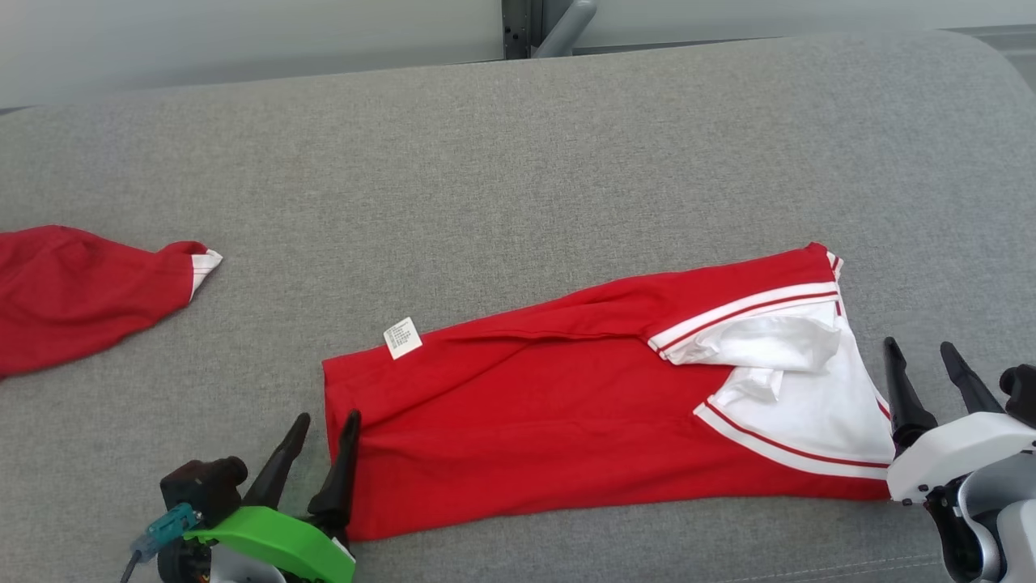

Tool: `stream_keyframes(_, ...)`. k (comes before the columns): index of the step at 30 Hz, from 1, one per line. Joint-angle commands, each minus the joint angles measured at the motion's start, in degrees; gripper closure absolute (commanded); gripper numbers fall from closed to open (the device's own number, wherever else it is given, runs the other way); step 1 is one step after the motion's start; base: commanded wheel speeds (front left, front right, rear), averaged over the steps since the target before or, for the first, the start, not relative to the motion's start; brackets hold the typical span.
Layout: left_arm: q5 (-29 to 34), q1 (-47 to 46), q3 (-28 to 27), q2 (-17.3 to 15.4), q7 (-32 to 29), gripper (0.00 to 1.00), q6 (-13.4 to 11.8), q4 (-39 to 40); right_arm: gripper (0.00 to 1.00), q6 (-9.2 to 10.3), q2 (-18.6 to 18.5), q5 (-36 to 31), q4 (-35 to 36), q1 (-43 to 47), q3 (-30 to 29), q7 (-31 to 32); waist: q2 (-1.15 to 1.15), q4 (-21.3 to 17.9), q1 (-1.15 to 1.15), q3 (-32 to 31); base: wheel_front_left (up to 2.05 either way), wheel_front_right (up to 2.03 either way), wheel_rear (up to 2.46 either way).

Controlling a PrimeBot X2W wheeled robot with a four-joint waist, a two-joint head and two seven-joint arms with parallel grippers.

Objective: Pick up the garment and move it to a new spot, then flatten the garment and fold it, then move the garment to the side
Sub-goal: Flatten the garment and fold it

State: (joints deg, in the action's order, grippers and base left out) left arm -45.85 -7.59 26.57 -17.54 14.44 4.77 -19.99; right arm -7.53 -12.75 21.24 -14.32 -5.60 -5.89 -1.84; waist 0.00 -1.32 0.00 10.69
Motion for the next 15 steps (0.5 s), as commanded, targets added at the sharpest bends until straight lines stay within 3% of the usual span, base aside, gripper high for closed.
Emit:
stream_keyframes(1, 0.2, 0.5, -0.4, -0.2, 0.4, 0.0, -0.2, 0.2, 0.0, 0.08, 0.2, -0.2, 0.0, 0.1, 0.0, 0.0, 0.0, 0.1, 0.0, -0.1, 0.0, 0.0, 0.0)
stream_keyframes(3, 4.6, 1.0, -4.0, 0.3, 0.8, 0.0, -3.4, 2.6, 0.0, 0.08, 2.3, -2.5, -0.8, -1.5, -3.7, 0.1, 0.0, 0.3, 0.0, 0.0, 0.0, 0.0, 0.0)
stream_keyframes(6, 10.8, 3.2, -8.7, 2.6, 0.7, 0.0, -5.0, 7.1, 0.0, 0.08, 4.9, -4.7, -2.3, -3.5, -5.9, 0.5, 0.0, 0.8, 0.0, 0.6, 0.0, 0.0, 0.0)
stream_keyframes(15, 24.1, 8.5, -16.4, 9.1, 0.7, 0.0, -4.9, 11.8, 0.0, 0.08, 7.8, -8.1, -12.2, -9.6, -5.3, 3.2, 0.0, 1.7, 0.0, 1.1, 0.0, 0.0, 0.0)
